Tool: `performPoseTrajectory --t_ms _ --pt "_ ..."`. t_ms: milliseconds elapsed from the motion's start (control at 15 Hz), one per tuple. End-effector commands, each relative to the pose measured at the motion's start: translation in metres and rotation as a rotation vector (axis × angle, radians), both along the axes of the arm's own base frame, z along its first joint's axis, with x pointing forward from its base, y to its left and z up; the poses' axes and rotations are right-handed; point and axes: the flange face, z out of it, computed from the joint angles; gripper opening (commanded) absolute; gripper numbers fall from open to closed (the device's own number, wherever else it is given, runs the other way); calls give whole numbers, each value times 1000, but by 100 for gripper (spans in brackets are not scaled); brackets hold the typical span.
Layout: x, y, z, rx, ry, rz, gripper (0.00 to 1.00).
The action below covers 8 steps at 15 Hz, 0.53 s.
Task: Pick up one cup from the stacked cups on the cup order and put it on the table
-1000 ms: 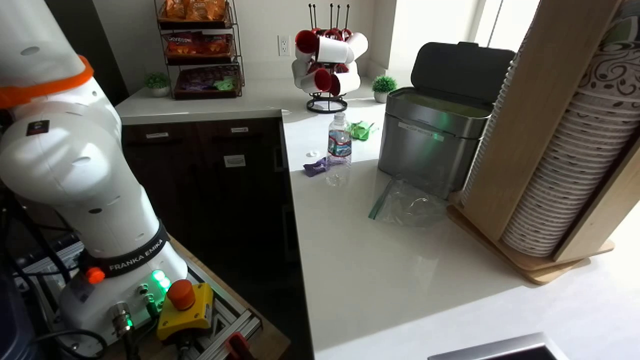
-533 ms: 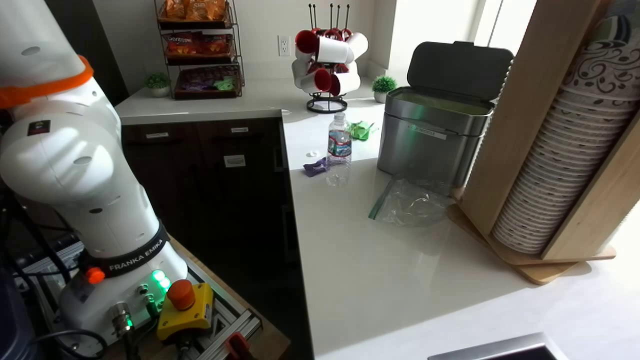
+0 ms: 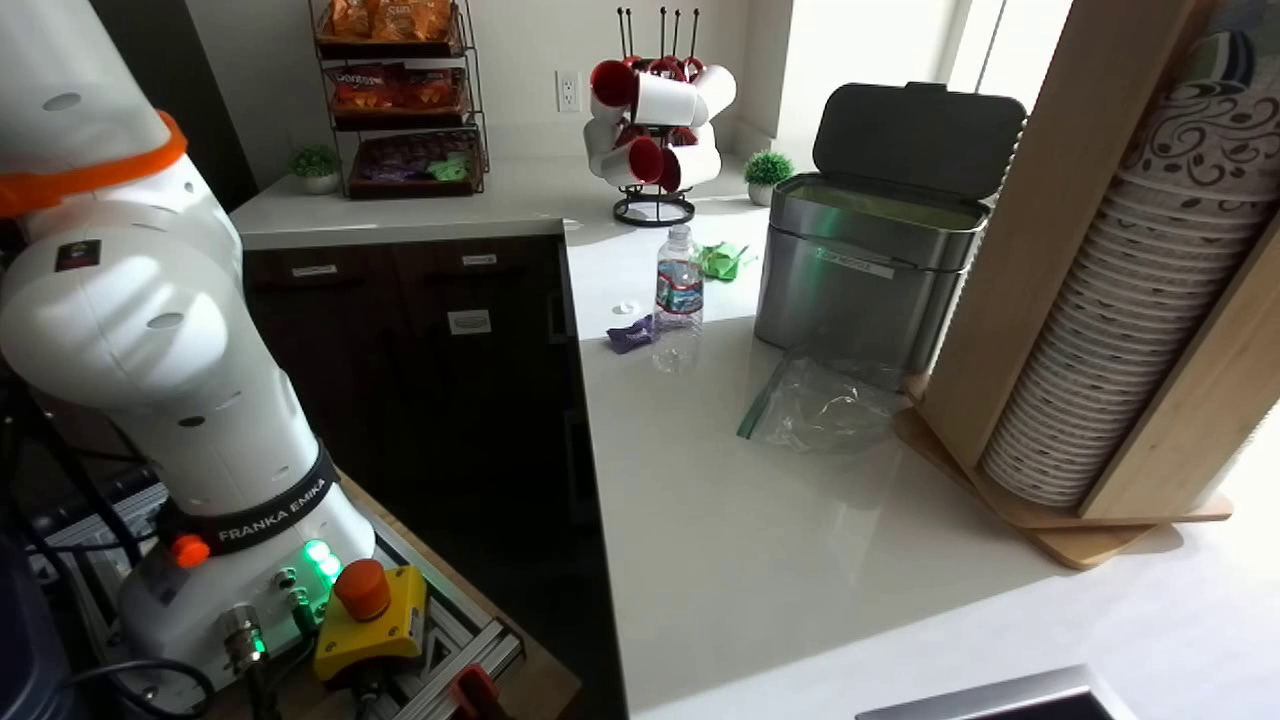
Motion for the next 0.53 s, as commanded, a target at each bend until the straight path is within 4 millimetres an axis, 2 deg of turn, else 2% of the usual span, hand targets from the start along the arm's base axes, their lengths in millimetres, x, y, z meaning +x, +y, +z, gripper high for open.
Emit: performPoseTrajectory --t_ms 0,467 --pt "-13 -10 -11 -11 34 -9 100" --pt "-43 -34 -29 -15 81 -61 100"
